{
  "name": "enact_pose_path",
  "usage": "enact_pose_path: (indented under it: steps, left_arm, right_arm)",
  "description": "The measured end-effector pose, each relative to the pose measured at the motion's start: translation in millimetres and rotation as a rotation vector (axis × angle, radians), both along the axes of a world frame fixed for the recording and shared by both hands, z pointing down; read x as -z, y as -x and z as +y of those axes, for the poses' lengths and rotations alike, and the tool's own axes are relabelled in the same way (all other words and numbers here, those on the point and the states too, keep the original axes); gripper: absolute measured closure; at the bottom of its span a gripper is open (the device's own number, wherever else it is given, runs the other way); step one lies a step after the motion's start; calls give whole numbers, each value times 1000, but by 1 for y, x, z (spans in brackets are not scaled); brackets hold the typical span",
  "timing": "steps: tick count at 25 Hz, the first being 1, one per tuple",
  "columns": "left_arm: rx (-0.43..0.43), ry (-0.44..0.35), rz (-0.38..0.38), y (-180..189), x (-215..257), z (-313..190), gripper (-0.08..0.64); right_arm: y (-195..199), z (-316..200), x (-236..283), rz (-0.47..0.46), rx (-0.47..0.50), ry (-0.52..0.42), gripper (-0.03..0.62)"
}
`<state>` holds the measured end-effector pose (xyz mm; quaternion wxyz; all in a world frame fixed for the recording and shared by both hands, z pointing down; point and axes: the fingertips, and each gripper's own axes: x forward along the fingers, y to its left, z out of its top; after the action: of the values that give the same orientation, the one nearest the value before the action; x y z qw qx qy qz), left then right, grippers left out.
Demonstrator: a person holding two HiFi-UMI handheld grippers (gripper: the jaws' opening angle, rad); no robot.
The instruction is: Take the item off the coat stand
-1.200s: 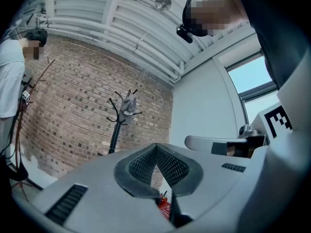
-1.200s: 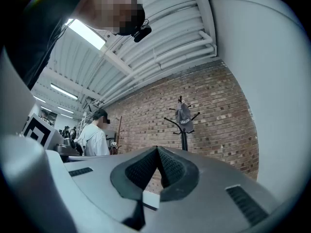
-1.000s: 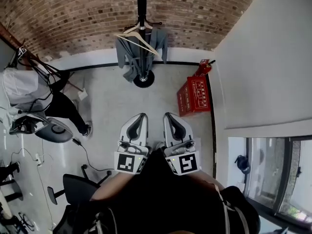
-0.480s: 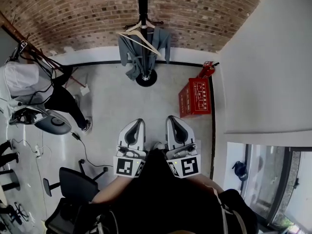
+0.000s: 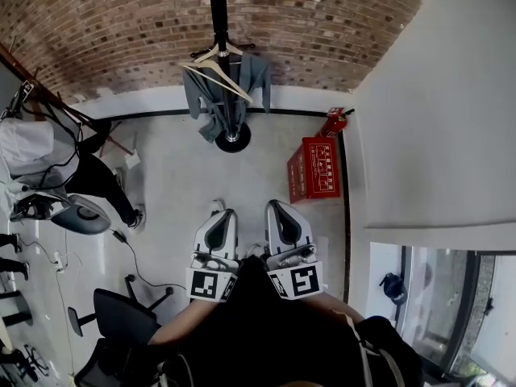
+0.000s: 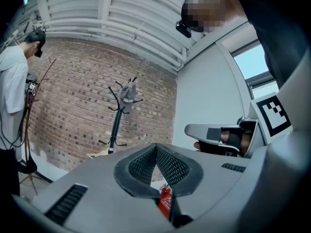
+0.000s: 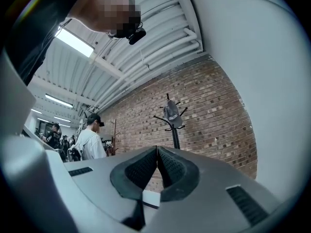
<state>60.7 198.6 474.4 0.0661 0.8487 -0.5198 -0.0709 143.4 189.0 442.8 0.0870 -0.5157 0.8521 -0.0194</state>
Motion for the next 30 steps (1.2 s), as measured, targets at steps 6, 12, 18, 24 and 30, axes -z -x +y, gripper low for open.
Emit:
enact_pose_path:
  steps: [6,12,18,24,30]
  left_arm:
    - [-28,-7,13,5,-2,-47,543]
    - [-82,-4,45,13,11,-106,543]
    - [-85,-29,56,50,29,-170,543]
    - [-93,-34,59,84,44,-230,543]
    - [-100,-54,48,103,52,-268,543]
  right_arm:
    - [8,-41,-4,24,-21,12,575]
    - [24,-102,4,61,-53,53,575]
    - [59,-165,21,65,-82,49,575]
    - [79,-219,39,67,-144,4,574]
    - [89,-259,52,25,-157,-7,574]
